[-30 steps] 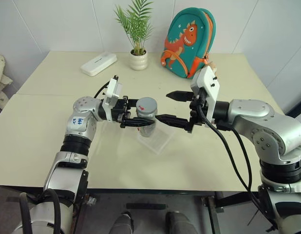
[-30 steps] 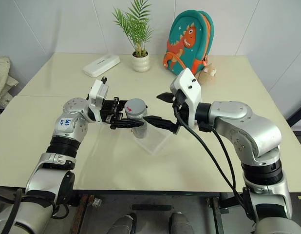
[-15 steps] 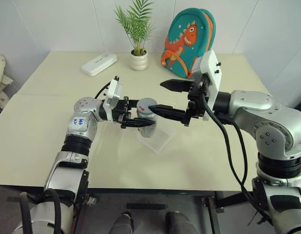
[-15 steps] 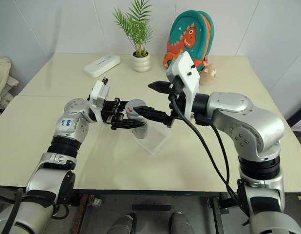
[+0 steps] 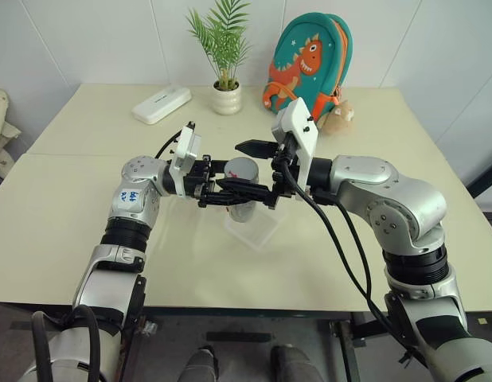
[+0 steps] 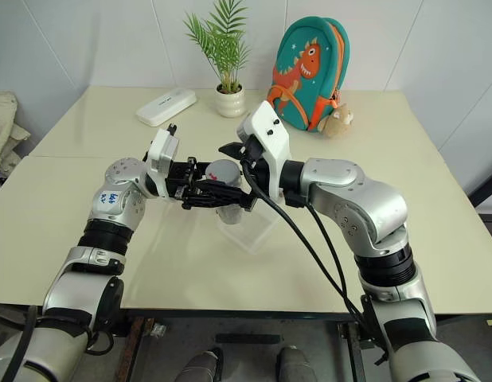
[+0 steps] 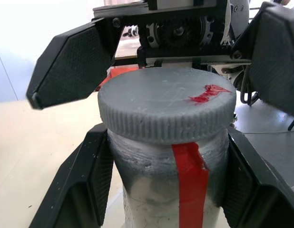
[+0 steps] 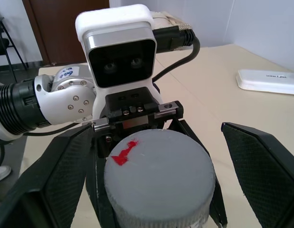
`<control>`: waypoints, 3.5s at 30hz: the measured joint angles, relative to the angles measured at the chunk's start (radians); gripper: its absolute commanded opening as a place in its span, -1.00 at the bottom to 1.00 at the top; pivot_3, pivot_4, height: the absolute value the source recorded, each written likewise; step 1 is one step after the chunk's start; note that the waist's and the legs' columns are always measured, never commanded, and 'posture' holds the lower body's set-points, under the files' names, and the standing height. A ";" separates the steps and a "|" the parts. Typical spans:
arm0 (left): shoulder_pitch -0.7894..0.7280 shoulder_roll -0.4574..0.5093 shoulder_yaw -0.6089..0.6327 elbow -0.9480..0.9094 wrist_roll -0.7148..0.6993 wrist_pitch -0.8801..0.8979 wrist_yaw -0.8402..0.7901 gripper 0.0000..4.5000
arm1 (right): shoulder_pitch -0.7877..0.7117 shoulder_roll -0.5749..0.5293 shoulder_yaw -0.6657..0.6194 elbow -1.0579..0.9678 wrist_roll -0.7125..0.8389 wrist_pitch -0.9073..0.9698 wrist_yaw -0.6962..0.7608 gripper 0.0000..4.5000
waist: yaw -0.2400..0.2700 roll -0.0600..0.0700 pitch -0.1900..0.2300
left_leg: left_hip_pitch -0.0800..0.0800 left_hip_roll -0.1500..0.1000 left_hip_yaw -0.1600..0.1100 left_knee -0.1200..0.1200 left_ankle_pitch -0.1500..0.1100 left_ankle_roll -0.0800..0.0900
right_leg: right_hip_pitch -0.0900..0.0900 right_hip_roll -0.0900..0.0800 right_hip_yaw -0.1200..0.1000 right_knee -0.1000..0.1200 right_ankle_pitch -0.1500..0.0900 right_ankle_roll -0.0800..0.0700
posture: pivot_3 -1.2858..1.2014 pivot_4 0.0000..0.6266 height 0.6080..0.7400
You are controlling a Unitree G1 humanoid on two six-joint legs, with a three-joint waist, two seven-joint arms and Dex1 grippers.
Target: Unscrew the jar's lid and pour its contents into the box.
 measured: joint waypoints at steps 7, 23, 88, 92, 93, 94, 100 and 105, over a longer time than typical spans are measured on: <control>0.000 0.000 0.000 0.000 0.000 0.000 0.000 0.14 | 0.000 -0.014 0.004 0.021 -0.026 -0.002 0.017 0.99 | 0.000 0.000 0.000 | 0.000 0.000 0.000 0.000 0.000 0.000 | 0.000 0.000 0.000 0.000 0.000 0.000 | 0.03 -0.52 1.00; 0.000 0.000 -0.001 0.000 0.000 0.000 0.000 0.14 | 0.000 -0.055 -0.031 0.021 -0.012 -0.002 0.076 0.99 | 0.000 0.000 0.000 | 0.000 0.000 0.000 0.000 0.000 0.000 | 0.000 0.000 0.000 0.000 0.000 0.000 | 0.03 -0.52 1.00; 0.018 0.003 0.003 -0.071 -0.017 0.075 0.000 0.14 | -0.020 -0.095 -0.029 0.072 0.027 -0.066 0.219 0.13 | 0.000 0.000 0.000 | 0.000 0.000 0.000 0.000 0.000 0.000 | 0.000 0.000 0.000 0.000 0.000 0.000 | 0.03 -0.52 1.00; 0.029 0.007 0.002 -0.077 -0.016 0.064 0.000 0.14 | -0.025 -0.096 -0.018 0.087 0.019 -0.078 0.238 0.13 | 0.000 0.000 0.000 | 0.000 0.000 0.000 0.000 0.000 0.000 | 0.000 0.000 0.000 0.000 0.000 0.000 | 0.03 -0.52 1.00; 0.030 0.007 0.002 -0.077 -0.016 0.063 0.000 0.14 | -0.025 -0.096 -0.017 0.090 0.018 -0.081 0.244 0.13 | 0.001 0.000 0.000 | 0.000 0.000 0.000 0.000 0.000 0.000 | 0.000 0.000 0.000 0.000 0.000 0.000 | 0.03 -0.52 1.00; 0.030 0.007 0.002 -0.077 -0.016 0.063 0.000 0.14 | -0.026 -0.096 -0.017 0.093 0.018 -0.083 0.246 0.13 | 0.001 0.000 0.000 | 0.000 0.000 0.000 0.000 0.000 0.000 | 0.000 0.000 0.000 0.000 0.000 0.000 | 0.03 -0.52 1.00; 0.028 0.007 -0.003 -0.077 -0.016 0.047 0.000 0.14 | -0.036 -0.110 -0.015 0.102 0.012 -0.087 0.276 0.13 | 0.000 0.000 0.000 | 0.000 0.000 0.000 0.000 0.000 0.000 | 0.000 0.000 0.000 0.000 0.000 0.000 | 0.03 -0.52 1.00; 0.026 0.010 -0.015 -0.076 -0.015 0.038 0.000 0.14 | -0.039 -0.118 -0.013 0.107 0.004 -0.090 0.300 0.13 | 0.001 0.000 0.000 | 0.000 0.000 0.000 0.001 0.000 0.000 | 0.000 0.000 0.000 0.000 0.000 0.000 | 0.03 -0.52 1.00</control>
